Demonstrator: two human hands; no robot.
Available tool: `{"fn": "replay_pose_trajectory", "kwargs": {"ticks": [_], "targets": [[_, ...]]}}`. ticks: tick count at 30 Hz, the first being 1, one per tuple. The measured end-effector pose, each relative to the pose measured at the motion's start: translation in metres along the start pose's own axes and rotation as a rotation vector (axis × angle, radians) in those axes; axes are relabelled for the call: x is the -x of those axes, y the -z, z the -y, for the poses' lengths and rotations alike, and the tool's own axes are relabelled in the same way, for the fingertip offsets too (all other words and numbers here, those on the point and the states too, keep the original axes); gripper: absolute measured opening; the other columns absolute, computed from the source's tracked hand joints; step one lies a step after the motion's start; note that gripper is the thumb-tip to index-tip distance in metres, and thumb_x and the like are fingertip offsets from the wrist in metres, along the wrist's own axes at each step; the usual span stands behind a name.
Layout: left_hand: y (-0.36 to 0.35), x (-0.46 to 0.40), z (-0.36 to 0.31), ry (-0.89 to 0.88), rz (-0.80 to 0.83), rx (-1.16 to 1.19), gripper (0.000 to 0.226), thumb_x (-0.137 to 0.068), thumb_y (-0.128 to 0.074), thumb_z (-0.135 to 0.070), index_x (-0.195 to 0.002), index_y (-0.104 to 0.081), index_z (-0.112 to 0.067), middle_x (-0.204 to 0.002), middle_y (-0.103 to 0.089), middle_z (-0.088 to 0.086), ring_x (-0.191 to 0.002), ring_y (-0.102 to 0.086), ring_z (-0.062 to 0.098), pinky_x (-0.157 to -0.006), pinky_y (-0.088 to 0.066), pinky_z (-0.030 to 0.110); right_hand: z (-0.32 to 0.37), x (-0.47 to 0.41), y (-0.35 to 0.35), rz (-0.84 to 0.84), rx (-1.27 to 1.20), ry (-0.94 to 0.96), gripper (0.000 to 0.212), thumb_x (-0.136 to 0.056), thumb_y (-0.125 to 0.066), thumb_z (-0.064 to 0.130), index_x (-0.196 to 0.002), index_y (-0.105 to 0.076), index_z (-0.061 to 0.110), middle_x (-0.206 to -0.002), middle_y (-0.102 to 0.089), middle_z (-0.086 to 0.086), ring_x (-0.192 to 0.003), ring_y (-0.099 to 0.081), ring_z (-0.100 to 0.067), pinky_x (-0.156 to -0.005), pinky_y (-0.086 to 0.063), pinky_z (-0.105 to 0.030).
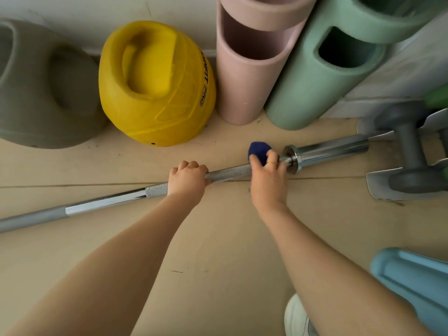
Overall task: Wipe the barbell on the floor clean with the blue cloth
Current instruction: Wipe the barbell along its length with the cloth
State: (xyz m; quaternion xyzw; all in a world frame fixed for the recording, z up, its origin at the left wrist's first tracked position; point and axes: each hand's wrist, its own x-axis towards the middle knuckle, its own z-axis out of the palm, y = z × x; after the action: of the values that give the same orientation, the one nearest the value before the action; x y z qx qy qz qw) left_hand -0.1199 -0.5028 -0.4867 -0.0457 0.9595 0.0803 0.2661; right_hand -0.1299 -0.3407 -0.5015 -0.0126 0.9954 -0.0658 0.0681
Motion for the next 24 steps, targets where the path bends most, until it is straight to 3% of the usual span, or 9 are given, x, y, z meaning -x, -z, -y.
{"fn": "replay_pose_trajectory", "kwargs": {"ticks": [2,5,8,10,12,14,18,21,24], "targets": [[-0.002,0.002,-0.002,0.006,0.008,0.010,0.034,-0.097,-0.045,-0.033,-0.128,-0.047,-0.018,-0.125,-0.051,0.004,-0.119,-0.041,0.026,-0.098,-0.034,0.035,0.023,0.015,-0.002,0.012,-0.030,0.109,0.042,-0.075,-0.066,0.004,-0.115,-0.059,0.016,-0.129,-0.047,-0.021,-0.090,-0.050,-0.039,-0.078,-0.047,-0.042],[-0.004,0.009,-0.008,-0.004,0.002,-0.001,0.034,-0.094,-0.052,-0.026,-0.125,-0.045,-0.016,-0.124,-0.050,0.005,-0.117,-0.044,0.026,-0.097,-0.036,0.034,0.016,0.020,0.006,0.179,0.013,0.311,0.047,-0.085,-0.053,0.008,-0.130,-0.047,0.020,-0.137,-0.036,-0.016,-0.104,-0.043,-0.038,-0.084,-0.043,-0.041],[-0.010,0.013,-0.006,-0.058,0.003,-0.042,0.036,-0.093,-0.053,-0.033,-0.121,-0.045,-0.013,-0.121,-0.050,0.006,-0.113,-0.047,0.026,-0.091,-0.038,0.033,-0.018,0.008,0.011,-0.020,0.098,0.169,0.043,-0.069,-0.069,0.004,-0.108,-0.062,0.020,-0.101,-0.059,-0.018,-0.076,-0.055,-0.038,-0.058,-0.047,-0.037],[-0.013,0.016,-0.004,-0.095,0.011,-0.057,0.041,-0.091,-0.054,-0.037,-0.122,-0.045,-0.012,-0.122,-0.049,0.006,-0.113,-0.047,0.025,-0.091,-0.038,0.033,-0.017,0.013,0.008,-0.060,0.080,0.004,0.032,-0.069,-0.064,0.000,-0.096,-0.065,0.018,-0.088,-0.062,-0.019,-0.066,-0.055,-0.036,-0.052,-0.045,-0.034],[-0.016,0.021,-0.004,-0.126,0.023,-0.016,0.049,-0.091,-0.052,-0.042,-0.129,-0.042,-0.014,-0.126,-0.047,0.005,-0.116,-0.045,0.024,-0.093,-0.039,0.033,0.002,0.024,0.004,-0.040,0.095,0.071,0.028,-0.071,-0.047,0.003,-0.084,-0.067,0.018,-0.088,-0.064,-0.018,-0.064,-0.056,-0.034,-0.050,-0.045,-0.031],[-0.017,0.027,-0.005,-0.141,0.046,0.017,0.054,-0.092,-0.048,-0.043,-0.139,-0.037,-0.018,-0.128,-0.046,0.004,-0.118,-0.044,0.025,-0.095,-0.039,0.034,0.008,0.039,0.001,0.009,0.135,0.240,0.023,-0.065,-0.051,0.005,-0.076,-0.067,0.016,-0.089,-0.065,-0.017,-0.063,-0.056,-0.033,-0.050,-0.047,-0.031],[-0.019,0.033,-0.004,-0.172,0.053,0.004,0.034,-0.095,-0.046,-0.038,-0.124,-0.057,-0.025,-0.121,-0.047,0.002,-0.112,-0.046,0.023,-0.092,-0.038,0.033,-0.023,0.031,0.014,0.109,0.161,0.255,0.034,-0.051,-0.072,0.001,-0.081,-0.067,0.015,-0.089,-0.066,-0.014,-0.066,-0.057,-0.034,-0.049,-0.046,-0.032],[-0.022,0.035,-0.008,-0.145,0.069,0.002,0.032,-0.094,-0.047,-0.037,-0.123,-0.055,-0.024,-0.125,-0.050,0.000,-0.116,-0.045,0.023,-0.093,-0.035,0.033,-0.026,0.029,0.012,0.043,0.105,0.074,0.030,-0.060,-0.069,-0.001,-0.085,-0.066,0.014,-0.080,-0.063,-0.014,-0.065,-0.055,-0.035,-0.049,-0.043,-0.034],[-0.027,0.038,-0.013,-0.107,0.082,-0.026,0.030,-0.095,-0.046,-0.034,-0.121,-0.053,-0.019,-0.119,-0.058,0.002,-0.111,-0.051,0.025,-0.090,-0.035,0.032,-0.007,0.045,0.006,0.024,0.165,0.298,0.037,-0.069,-0.050,0.005,-0.098,-0.068,0.021,-0.078,-0.065,-0.007,-0.065,-0.056,-0.031,-0.048,-0.044,-0.030]]}}
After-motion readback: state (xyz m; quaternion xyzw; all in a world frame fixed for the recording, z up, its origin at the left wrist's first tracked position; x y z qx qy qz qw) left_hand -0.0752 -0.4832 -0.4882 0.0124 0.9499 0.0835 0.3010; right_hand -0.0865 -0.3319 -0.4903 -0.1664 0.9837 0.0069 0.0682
